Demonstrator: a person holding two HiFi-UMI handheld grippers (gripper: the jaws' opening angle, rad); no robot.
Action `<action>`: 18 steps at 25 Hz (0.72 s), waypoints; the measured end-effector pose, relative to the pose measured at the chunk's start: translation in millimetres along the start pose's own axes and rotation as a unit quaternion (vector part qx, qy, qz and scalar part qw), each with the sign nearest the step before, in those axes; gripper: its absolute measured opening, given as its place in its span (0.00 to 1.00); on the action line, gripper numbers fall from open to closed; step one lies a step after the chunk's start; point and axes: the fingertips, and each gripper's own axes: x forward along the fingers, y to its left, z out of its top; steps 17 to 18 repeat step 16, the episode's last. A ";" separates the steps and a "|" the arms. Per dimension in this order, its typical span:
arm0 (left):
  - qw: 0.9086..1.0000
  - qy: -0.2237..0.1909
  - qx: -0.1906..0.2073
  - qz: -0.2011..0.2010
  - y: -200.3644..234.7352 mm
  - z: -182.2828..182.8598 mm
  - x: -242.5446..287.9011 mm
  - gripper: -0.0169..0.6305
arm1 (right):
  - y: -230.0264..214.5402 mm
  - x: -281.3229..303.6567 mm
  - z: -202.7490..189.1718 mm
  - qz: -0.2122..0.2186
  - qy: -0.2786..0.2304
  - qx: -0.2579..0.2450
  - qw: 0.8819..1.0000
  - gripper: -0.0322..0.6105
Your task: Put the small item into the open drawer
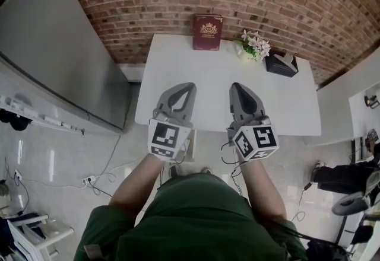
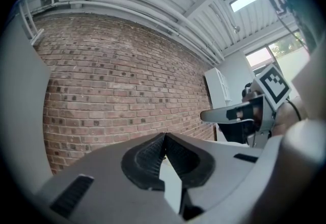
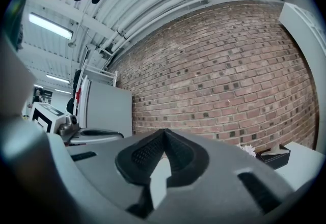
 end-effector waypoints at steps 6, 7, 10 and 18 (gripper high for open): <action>1.000 0.003 0.000 0.004 -4.1 -1.6 -2.0 0.04 | -5.5 -5.7 0.4 -0.004 -0.002 0.003 1.000 0.05; 1.000 0.003 0.000 0.005 -5.0 -1.8 -1.9 0.04 | -6.5 -6.6 0.6 -0.004 -0.002 0.003 1.000 0.05; 1.000 0.005 0.003 0.007 -8.1 -2.2 -0.9 0.04 | -9.4 -8.7 0.6 -0.001 -0.003 0.006 1.000 0.05; 1.000 0.007 0.011 0.009 -13.4 -2.3 0.5 0.04 | -12.8 -14.0 -0.5 0.004 0.001 0.002 1.000 0.05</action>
